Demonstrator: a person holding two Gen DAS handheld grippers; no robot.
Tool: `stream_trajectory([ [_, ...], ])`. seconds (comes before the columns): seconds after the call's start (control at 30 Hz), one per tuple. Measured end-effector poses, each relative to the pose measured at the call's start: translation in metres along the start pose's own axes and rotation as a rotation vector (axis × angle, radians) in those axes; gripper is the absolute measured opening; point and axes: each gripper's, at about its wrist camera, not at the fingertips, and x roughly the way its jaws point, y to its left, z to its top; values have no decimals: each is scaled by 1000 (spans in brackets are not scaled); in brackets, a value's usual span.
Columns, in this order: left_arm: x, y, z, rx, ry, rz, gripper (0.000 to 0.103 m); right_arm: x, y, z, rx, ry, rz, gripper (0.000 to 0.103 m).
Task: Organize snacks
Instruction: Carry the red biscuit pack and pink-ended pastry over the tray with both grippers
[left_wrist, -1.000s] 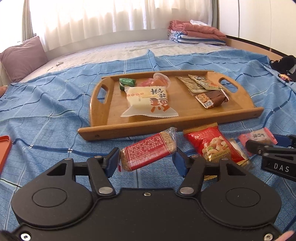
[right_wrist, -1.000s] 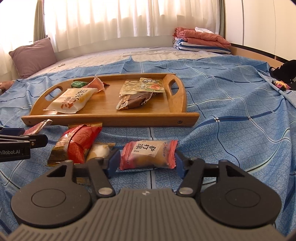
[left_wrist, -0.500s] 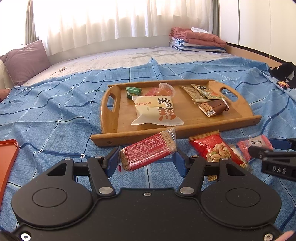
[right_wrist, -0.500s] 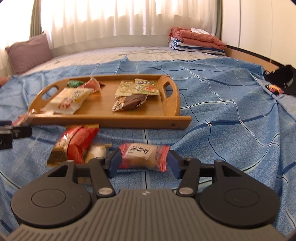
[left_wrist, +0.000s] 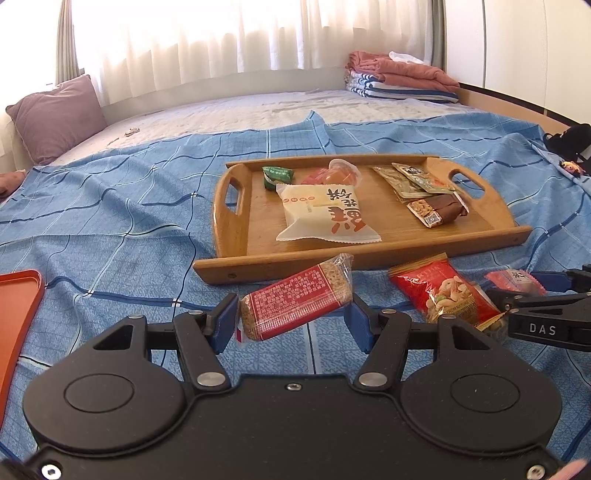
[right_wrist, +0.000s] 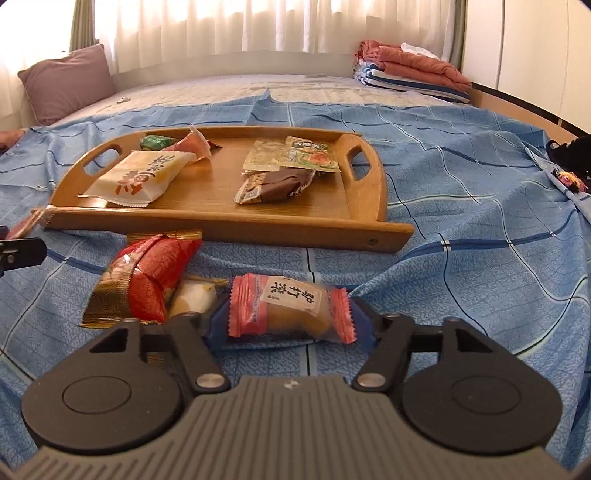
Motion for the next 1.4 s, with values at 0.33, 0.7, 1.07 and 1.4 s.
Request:
stream_trajectory([
  [0.33,-7,5,10,1,-33,0,60,-15,-27,17,234,36,152,59],
  [0.7,0,20,39,-28,-52,-3,60,-28,-34,51,205,-33,118,59],
  [1.07,45,32,69,-81,-3,-49,60,-4,-29,90,72,-34,33,59],
  [1.4,88,28,72,-65,38,-24,60,34,-4,93,-79,49,39,59],
])
